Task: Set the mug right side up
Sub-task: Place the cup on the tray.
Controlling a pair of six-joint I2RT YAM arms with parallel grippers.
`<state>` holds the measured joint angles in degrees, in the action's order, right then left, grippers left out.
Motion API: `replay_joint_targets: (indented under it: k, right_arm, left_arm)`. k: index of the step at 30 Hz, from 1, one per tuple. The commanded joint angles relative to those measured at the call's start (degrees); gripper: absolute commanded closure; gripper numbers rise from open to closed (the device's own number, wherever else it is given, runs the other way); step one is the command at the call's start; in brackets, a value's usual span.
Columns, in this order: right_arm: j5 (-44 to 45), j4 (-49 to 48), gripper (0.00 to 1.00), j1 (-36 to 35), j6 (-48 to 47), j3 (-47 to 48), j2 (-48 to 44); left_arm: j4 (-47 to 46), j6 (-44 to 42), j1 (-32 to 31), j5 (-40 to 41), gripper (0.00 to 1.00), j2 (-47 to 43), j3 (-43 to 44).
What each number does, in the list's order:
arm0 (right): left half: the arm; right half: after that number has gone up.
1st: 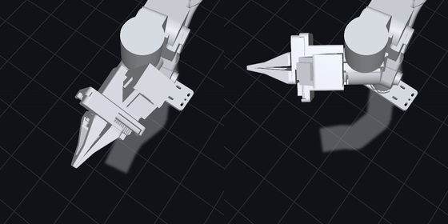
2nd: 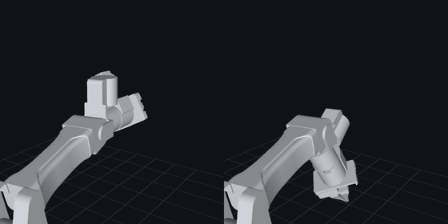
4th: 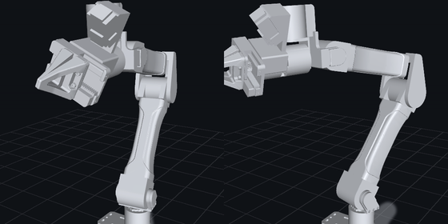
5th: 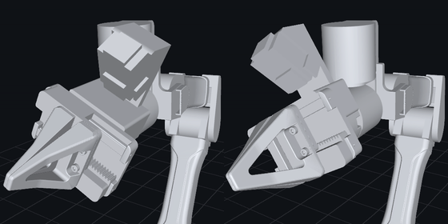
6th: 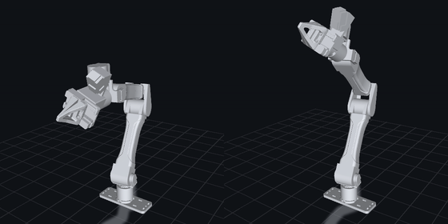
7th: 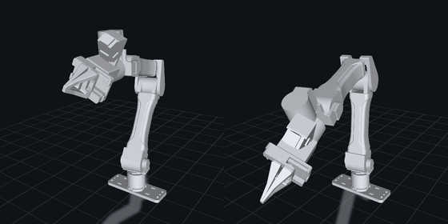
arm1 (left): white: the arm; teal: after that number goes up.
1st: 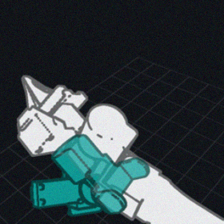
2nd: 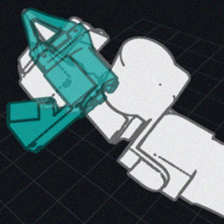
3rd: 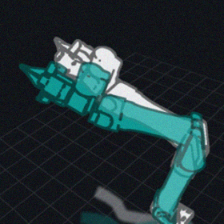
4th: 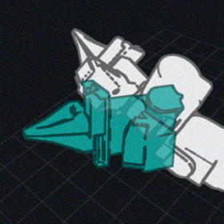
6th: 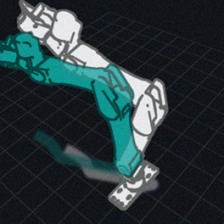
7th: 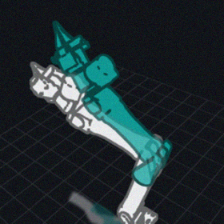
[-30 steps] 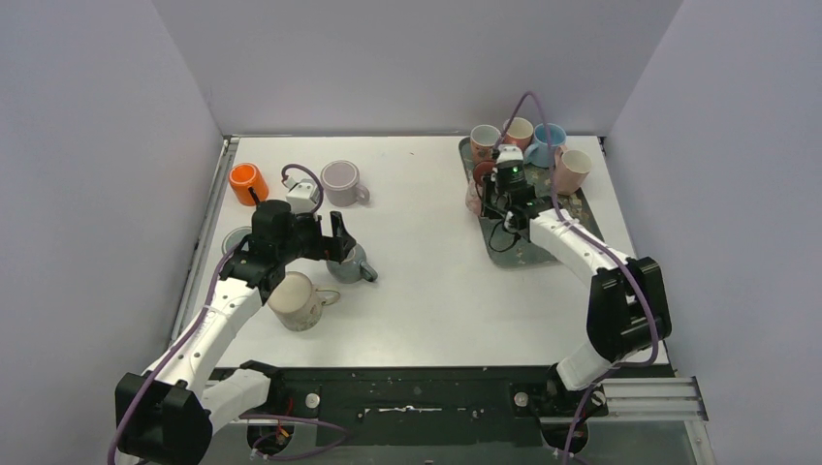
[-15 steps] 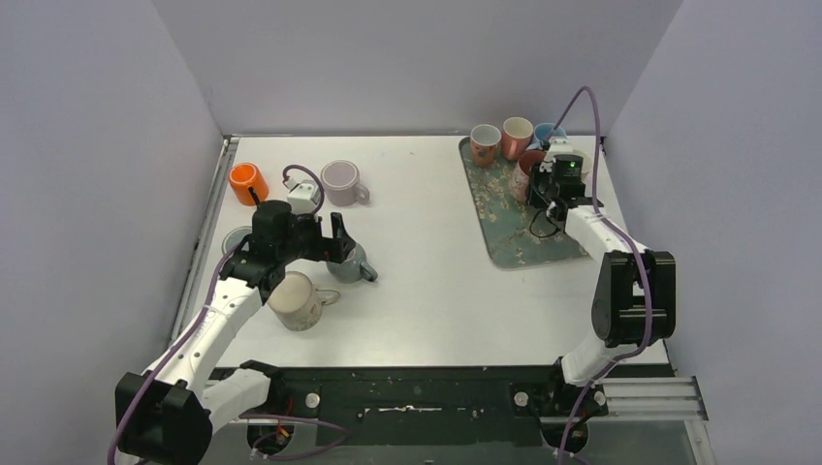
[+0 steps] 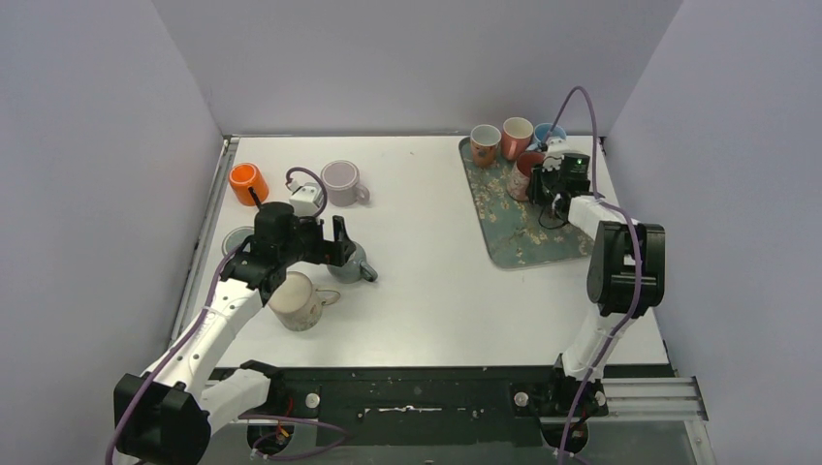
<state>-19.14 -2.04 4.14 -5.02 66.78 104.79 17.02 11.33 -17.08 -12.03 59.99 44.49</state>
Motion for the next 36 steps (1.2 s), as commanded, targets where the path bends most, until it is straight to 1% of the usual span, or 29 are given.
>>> replay_joint_targets:
  k: [1, 2, 6, 7, 9, 10, 11, 16, 18, 21, 24, 28, 30, 36]
  right_arm:
    - [-3.29, -5.85, 1.0, 0.3, -4.78, 8.51, 2.9]
    - [-2.82, -4.69, 0.99, 0.4, -5.39, 9.78, 3.85]
    - [-0.79, -1.81, 0.87, 1.06, -7.07, 13.47, 5.49]
    - [-0.2, -1.56, 0.82, 1.19, -7.25, 13.79, 5.55]
    - [1.5, -0.83, 0.7, 1.52, -7.15, 14.74, 5.67]
    - [2.23, 0.01, 0.65, 1.56, -7.23, 15.36, 5.74]
    - [2.77, 0.98, 0.63, 1.57, -7.61, 15.87, 5.77]
    - [6.77, 1.86, 0.6, 1.66, -8.54, 16.63, 5.33]
    - [7.7, 4.88, 0.6, 1.66, -8.31, 18.0, 5.38]
    - [9.5, 6.87, 0.6, 1.7, -7.25, 18.64, 4.38]
    - [13.38, 8.08, 0.59, 1.66, -6.62, 18.47, 2.8]
    - [17.32, 10.42, 0.55, 1.59, -6.43, 18.47, 0.81]
    - [17.27, 11.65, 0.52, 1.45, -5.32, 18.43, -0.84]
    - [13.52, 15.42, 0.36, 0.53, 2.12, 15.92, -9.28]
  left_arm:
    - [-0.32, -0.95, -0.39, 0.87, 0.03, -1.59, 1.35]
    - [-0.25, -0.96, -0.41, 1.28, 0.03, -1.94, 1.31]
    - [0.15, -1.18, -0.41, 2.3, 0.03, -1.96, 1.69]
    - [0.23, -1.22, -0.4, 2.24, 0.03, -1.91, 1.69]
    - [0.24, -1.29, -0.47, 1.9, 0.03, -1.95, 1.65]
    - [0.17, -1.39, -0.49, 1.84, 0.03, -1.93, 1.62]
    - [0.25, -1.47, -0.54, 1.84, 0.03, -1.9, 1.62]
    - [0.08, -1.55, -0.79, 1.44, 0.03, -1.69, 1.73]
    - [-0.01, -1.63, -1.01, 1.33, 0.03, -1.75, 1.63]
    - [-0.05, -1.62, -1.12, 1.25, 0.03, -1.81, 1.63]
    - [-0.24, -1.66, -1.11, 1.28, 0.03, -1.93, 1.64]
    - [-0.96, -1.79, -1.11, 0.5, 0.03, -2.59, 1.1]
    - [-1.39, -2.01, -1.11, 0.82, 0.03, -3.35, 0.74]
    - [-2.06, -0.78, -1.03, 6.35, 0.03, -5.82, 0.35]
